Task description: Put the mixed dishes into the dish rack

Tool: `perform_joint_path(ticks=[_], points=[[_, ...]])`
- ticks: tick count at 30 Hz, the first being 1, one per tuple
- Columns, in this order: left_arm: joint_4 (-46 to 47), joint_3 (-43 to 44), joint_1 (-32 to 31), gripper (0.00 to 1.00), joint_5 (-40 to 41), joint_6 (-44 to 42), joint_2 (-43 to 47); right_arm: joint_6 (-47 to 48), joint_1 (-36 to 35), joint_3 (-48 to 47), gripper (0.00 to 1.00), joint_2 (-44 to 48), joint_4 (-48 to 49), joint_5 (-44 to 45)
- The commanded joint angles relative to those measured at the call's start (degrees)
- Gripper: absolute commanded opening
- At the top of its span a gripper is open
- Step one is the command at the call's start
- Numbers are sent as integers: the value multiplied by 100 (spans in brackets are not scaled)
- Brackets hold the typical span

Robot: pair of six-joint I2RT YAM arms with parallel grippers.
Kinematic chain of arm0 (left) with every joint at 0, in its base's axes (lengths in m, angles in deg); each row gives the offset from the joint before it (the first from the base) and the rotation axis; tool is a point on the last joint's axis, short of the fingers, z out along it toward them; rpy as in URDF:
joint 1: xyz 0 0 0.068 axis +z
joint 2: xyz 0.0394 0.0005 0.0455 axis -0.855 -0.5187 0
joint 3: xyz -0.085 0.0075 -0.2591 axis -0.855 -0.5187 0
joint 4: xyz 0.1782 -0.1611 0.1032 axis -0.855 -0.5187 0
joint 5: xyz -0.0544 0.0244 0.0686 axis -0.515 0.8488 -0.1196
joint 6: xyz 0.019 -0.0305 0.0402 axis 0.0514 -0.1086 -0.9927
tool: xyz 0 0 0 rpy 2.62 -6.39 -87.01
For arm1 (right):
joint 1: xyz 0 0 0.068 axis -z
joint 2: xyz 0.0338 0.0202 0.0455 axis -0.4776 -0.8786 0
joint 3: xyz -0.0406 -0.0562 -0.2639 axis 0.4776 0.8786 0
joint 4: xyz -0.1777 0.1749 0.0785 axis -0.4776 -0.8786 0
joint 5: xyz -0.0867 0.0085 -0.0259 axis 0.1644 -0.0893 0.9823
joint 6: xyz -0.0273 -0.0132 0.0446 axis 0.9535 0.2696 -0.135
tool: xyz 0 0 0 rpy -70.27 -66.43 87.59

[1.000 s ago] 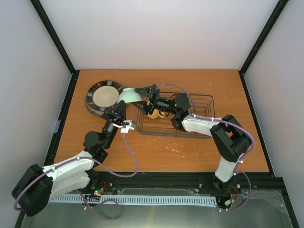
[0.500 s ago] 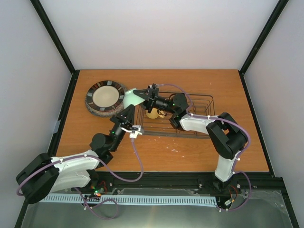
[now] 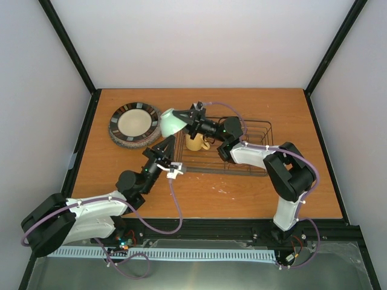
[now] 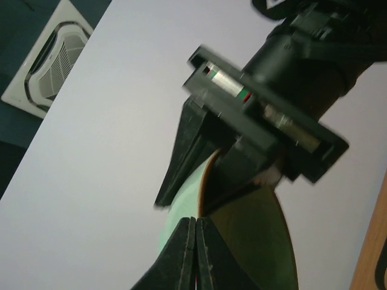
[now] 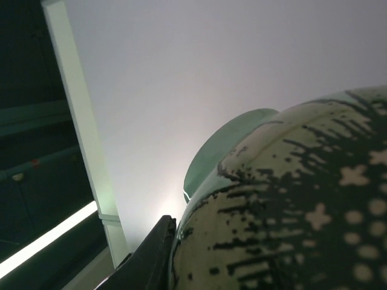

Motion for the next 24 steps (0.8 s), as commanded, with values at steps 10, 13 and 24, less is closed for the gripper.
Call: perform_joint_path(ticks=[10,13,24], points=[[1111,-154,-39,14,1089,240,225,-457,827,-178,3,135,1213,252],[1584,-224,135,13,1528,557,236,-424,880,-129,3,212,1252,-40],[-1149,-381,1297,5,1712,4068,2302,1079,1590,680,3,1193,194,-2115]])
